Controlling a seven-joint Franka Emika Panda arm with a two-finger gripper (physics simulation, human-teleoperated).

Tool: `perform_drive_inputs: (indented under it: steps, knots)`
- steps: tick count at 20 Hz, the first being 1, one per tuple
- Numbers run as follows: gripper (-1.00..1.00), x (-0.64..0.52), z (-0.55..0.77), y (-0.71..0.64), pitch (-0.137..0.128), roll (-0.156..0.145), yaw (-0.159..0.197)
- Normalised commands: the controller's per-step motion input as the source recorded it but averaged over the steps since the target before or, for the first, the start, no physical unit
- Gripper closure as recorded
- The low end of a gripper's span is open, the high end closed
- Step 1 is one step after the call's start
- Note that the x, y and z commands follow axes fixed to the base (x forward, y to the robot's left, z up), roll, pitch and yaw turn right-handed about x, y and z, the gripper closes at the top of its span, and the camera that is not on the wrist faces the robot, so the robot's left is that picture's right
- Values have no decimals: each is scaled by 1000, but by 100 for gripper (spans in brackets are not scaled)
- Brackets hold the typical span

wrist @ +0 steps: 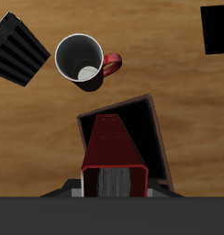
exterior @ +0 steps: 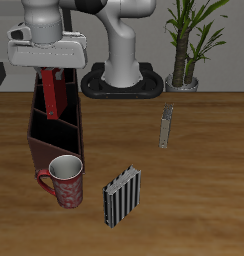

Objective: Place the red book into the right desk caddy's left compartment and place the red mug into the right desk caddy's right compartment

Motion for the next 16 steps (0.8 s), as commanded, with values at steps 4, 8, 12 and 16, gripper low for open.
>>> perform_drive_inputs:
  steps: [4, 8, 12, 16]
  knots:
    - [100, -83, -83, -317, 11, -21, -15]
    - [100, 25, -54, -130, -13, -24, -35]
    - [100, 74, -149, -34, 8, -12, -23]
    - [100, 38, -85, 56, 7, -2, -19]
